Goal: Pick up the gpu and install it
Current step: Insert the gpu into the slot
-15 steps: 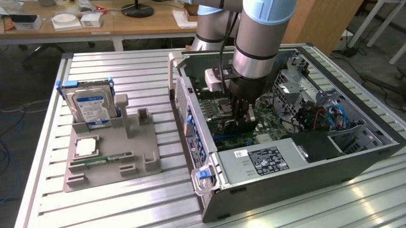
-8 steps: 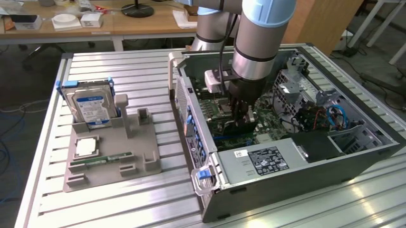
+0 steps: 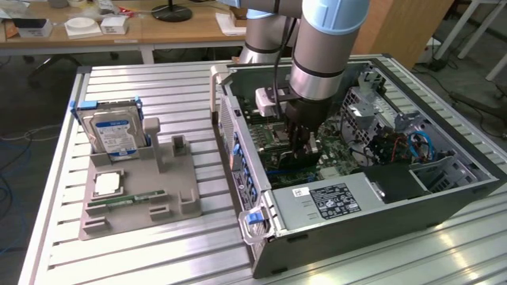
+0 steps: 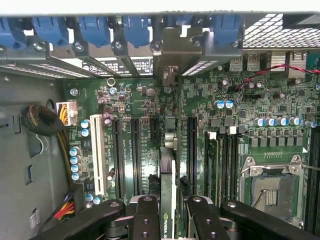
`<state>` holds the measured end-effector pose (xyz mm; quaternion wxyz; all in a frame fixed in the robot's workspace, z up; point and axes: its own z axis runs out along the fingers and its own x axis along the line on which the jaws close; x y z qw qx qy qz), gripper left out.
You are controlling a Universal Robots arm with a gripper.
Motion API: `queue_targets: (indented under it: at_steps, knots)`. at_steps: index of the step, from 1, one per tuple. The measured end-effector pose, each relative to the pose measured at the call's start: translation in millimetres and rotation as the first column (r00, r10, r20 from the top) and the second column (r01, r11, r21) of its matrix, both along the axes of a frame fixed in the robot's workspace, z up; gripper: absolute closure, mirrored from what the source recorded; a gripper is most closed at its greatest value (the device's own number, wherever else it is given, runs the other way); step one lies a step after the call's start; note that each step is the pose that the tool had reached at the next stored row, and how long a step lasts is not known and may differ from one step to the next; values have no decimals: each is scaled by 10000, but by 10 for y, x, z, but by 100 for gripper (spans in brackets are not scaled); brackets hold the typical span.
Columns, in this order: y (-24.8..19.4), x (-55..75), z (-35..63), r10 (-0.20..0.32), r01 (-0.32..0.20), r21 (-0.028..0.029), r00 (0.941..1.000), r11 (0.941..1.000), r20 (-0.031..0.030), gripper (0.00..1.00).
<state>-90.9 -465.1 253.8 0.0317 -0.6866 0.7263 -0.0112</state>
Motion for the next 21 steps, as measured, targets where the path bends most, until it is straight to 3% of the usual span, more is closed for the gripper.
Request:
queue_targets:
  at_steps: [4, 21]
  knots:
    - [26, 1, -5, 2, -2, 1, 10000, 10000, -1, 74]
    - [37, 0, -15, 1, -1, 2, 10000, 10000, 0, 74]
